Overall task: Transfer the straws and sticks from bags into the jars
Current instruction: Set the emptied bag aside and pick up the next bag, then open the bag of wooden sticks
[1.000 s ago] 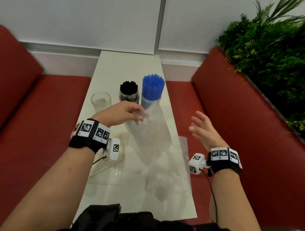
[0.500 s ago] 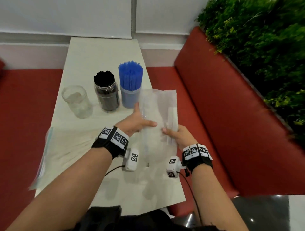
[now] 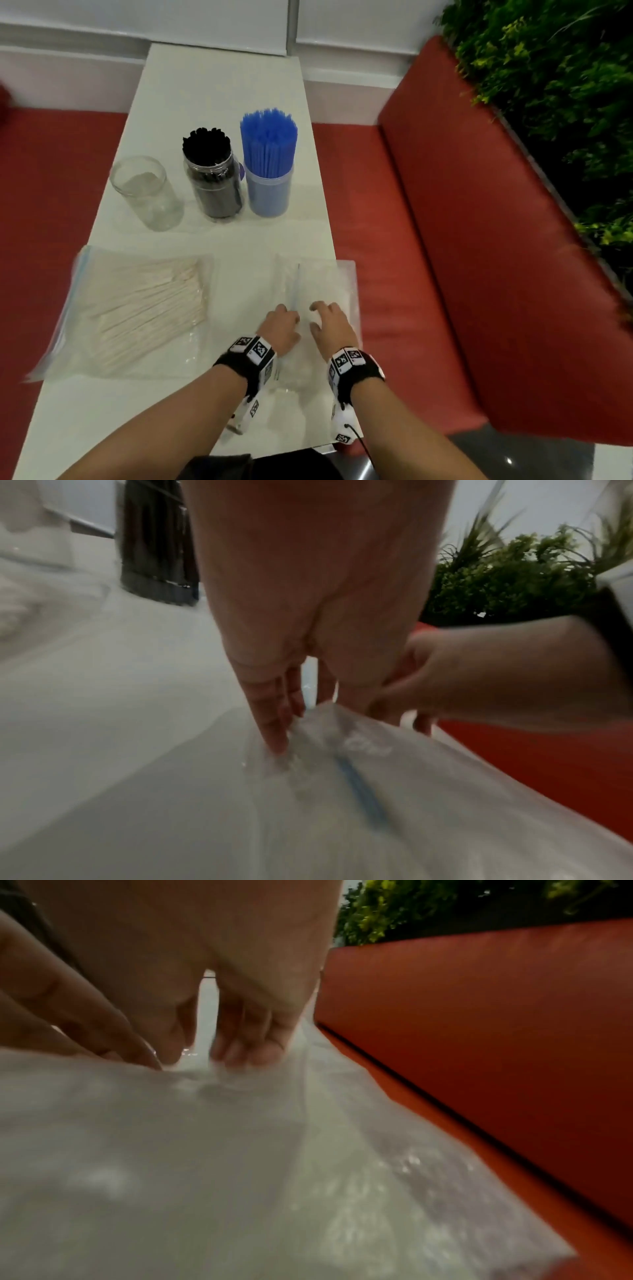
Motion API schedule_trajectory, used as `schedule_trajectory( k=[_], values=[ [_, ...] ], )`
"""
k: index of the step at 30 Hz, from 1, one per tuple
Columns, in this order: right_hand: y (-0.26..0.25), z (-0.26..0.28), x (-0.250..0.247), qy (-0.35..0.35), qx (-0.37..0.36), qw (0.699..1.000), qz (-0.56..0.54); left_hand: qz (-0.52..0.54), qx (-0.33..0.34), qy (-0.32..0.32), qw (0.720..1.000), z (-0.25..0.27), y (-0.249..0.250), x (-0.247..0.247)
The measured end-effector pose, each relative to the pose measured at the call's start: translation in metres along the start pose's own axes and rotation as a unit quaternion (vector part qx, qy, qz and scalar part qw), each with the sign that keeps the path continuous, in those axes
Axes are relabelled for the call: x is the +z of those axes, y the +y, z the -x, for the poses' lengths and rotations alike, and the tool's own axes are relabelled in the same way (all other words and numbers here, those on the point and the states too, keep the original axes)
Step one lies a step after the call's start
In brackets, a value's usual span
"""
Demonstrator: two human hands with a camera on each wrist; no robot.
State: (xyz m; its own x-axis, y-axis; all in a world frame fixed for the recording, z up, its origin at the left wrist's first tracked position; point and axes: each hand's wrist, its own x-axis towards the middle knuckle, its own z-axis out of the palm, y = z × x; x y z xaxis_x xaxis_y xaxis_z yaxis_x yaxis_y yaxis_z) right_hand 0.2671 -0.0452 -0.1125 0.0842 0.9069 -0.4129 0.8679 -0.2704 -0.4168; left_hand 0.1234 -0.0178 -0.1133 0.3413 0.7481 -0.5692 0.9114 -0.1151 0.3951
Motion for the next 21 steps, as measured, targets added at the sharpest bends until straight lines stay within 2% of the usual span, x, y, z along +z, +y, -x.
schedule_trajectory(
  k=[2,3,4,6,9,14,18,21],
  values=[
    [-0.004,-0.005,0.002,-0.081,0.009,0.997,0.013,0.001,0.023,-0.031,0.999,0.005,-0.003,-0.005],
    [-0.006,-0.009,0.000,-0.086,0.035,0.996,-0.008,0.032,0.031,-0.033,0.998,0.008,-0.006,-0.010],
    [-0.009,-0.012,-0.004,-0.071,0.061,0.995,-0.036,0.079,0.031,-0.021,0.996,0.011,-0.011,-0.017],
    [-0.027,-0.020,-0.013,-0.023,0.072,0.994,-0.079,0.192,-0.010,0.055,0.980,0.024,-0.032,-0.039],
    [-0.086,-0.034,-0.013,-0.024,-0.010,0.994,-0.109,0.290,-0.105,0.187,0.933,0.054,-0.084,-0.077],
    [-0.194,-0.045,0.017,-0.152,-0.132,0.976,-0.083,0.339,-0.223,0.309,0.860,0.114,-0.179,-0.110],
    [-0.269,-0.047,0.053,-0.231,-0.178,0.955,-0.050,0.338,-0.288,0.354,0.823,0.150,-0.245,-0.118],
    [-0.319,-0.048,0.082,-0.271,-0.168,0.946,-0.054,0.327,-0.341,0.338,0.814,0.163,-0.290,-0.117]
  ],
)
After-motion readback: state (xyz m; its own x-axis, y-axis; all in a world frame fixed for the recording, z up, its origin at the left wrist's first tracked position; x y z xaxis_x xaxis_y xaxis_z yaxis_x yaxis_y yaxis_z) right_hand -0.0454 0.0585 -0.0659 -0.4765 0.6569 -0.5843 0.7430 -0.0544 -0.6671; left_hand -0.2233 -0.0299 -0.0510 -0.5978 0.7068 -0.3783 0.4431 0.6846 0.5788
